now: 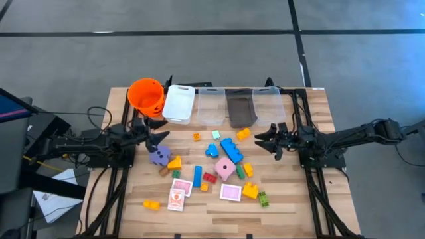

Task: Pick & Place Toys
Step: Put the big yellow game piece into the right transparent bin

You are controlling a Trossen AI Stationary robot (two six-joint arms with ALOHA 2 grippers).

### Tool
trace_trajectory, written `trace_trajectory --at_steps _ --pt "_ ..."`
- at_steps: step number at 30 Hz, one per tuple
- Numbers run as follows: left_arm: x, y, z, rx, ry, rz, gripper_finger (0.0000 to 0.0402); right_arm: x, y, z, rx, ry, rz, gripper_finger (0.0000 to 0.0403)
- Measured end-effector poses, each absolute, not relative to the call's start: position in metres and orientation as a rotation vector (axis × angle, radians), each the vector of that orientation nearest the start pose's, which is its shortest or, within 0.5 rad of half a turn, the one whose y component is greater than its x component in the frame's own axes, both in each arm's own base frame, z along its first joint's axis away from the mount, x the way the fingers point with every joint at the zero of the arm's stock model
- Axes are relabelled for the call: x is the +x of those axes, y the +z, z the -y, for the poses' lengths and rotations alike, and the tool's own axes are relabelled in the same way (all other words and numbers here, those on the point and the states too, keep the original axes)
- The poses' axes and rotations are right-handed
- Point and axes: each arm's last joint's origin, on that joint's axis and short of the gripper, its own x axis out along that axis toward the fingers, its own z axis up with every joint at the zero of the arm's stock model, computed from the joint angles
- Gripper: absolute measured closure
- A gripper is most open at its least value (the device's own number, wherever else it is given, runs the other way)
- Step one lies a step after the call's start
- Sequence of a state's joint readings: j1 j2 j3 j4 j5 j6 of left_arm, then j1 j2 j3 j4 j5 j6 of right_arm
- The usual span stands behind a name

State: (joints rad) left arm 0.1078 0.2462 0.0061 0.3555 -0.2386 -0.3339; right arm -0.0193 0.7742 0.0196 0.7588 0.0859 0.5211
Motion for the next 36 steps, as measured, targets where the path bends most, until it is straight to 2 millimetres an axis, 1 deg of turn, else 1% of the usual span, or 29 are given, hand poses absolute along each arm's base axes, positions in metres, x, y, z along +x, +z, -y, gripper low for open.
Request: trace_trajectory --at_steps 4,6,7,10,12,14,18,20,23,26,27,29,33,36 --pt "0.110 0.182 -0.019 -0.329 0.319 0.200 0.0101 0.151 0.165 0.008 0.504 -0.197 0.032 0.0227" --pt "0.110 0.182 -0.019 -0.329 0.319 0.203 0.0101 0.154 0.160 0.006 0.488 -0.260 -0.014 0.0227" --pt "0.110 0.182 -0.019 -0.328 0.319 0.202 0.0101 0.156 0.156 0.004 0.471 -0.326 -0.047 0.0227" --pt "0.110 0.182 -0.019 -0.328 0.318 0.205 0.0101 0.163 0.149 0.000 0.375 -0.495 -0.125 0.0227" --pt "0.110 0.182 -0.019 -0.328 0.319 0.205 0.0101 0.171 0.149 -0.005 0.290 -0.501 -0.170 0.0227" --pt "0.110 0.182 -0.019 -0.328 0.319 0.204 0.0101 0.182 0.156 -0.010 0.189 -0.466 -0.202 0.0227" --pt "0.110 0.181 -0.019 -0.327 0.321 0.193 0.0101 0.204 0.177 -0.022 -0.042 -0.354 -0.315 0.0227" --pt "0.110 0.181 -0.019 -0.326 0.321 0.189 0.0101 0.214 0.190 -0.024 -0.137 -0.337 -0.407 0.0226" --pt "0.111 0.180 -0.019 -0.325 0.322 0.180 0.0101 0.225 0.206 -0.022 -0.225 -0.342 -0.605 0.0218" --pt "0.112 0.178 -0.019 -0.324 0.325 0.163 0.0101 0.234 0.217 -0.017 -0.227 -0.345 -0.801 0.0199" --pt "0.113 0.178 -0.019 -0.323 0.326 0.158 0.0101 0.238 0.221 -0.015 -0.216 -0.343 -0.845 0.0190" --pt "0.114 0.176 -0.019 -0.323 0.329 0.143 0.0101 0.245 0.224 -0.011 -0.204 -0.350 -0.930 0.0172" --pt "0.117 0.173 -0.019 -0.321 0.329 0.105 0.0101 0.265 0.222 -0.001 -0.117 -0.409 -0.979 0.0142" --pt "0.118 0.170 -0.019 -0.320 0.331 0.078 0.0101 0.275 0.211 0.004 -0.003 -0.448 -0.993 0.0133"
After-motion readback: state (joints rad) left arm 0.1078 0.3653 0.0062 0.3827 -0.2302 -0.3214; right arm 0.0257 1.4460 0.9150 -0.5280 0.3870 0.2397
